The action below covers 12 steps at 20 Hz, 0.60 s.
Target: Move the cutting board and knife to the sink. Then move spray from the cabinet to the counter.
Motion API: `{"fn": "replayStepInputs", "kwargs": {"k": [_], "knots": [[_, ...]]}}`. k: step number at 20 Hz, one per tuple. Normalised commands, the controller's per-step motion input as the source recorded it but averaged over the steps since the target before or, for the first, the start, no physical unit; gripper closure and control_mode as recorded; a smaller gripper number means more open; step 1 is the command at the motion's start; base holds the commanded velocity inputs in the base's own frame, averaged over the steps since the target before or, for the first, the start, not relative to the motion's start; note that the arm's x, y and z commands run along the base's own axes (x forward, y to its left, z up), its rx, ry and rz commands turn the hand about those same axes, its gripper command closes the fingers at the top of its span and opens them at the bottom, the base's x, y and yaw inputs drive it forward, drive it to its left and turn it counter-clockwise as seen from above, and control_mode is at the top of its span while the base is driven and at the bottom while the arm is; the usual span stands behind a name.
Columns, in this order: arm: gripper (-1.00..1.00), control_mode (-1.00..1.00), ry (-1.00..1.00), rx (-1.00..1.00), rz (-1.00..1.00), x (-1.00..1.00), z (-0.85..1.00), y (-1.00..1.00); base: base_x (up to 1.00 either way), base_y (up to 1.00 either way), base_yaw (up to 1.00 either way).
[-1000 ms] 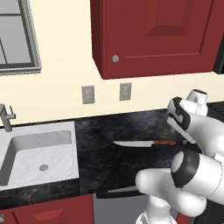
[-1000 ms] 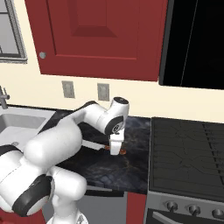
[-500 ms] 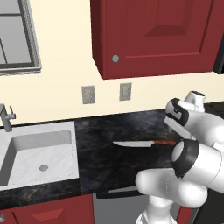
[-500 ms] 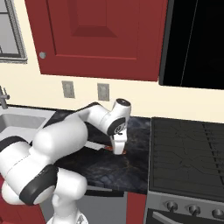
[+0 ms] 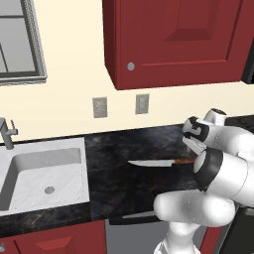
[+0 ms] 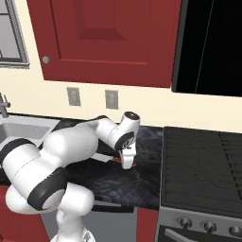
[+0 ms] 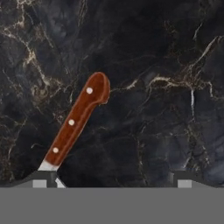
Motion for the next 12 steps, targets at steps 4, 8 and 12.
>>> {"fn": "replayStepInputs", "kwargs": {"k": [4,8,12], "knots": [[-1.00,-1.00,0.00,0.00,0.00,0.30,-0.24,0.04,0.00,0.00,0.00],[-1.00,-1.00,0.00,0.00,0.00,0.26,-0.19,0.00,0.00,0.00,0.00],[-1.00,-1.00,0.00,0.00,0.00,0.21,-0.20,0.00,0.00,0.00,0.00]]}}
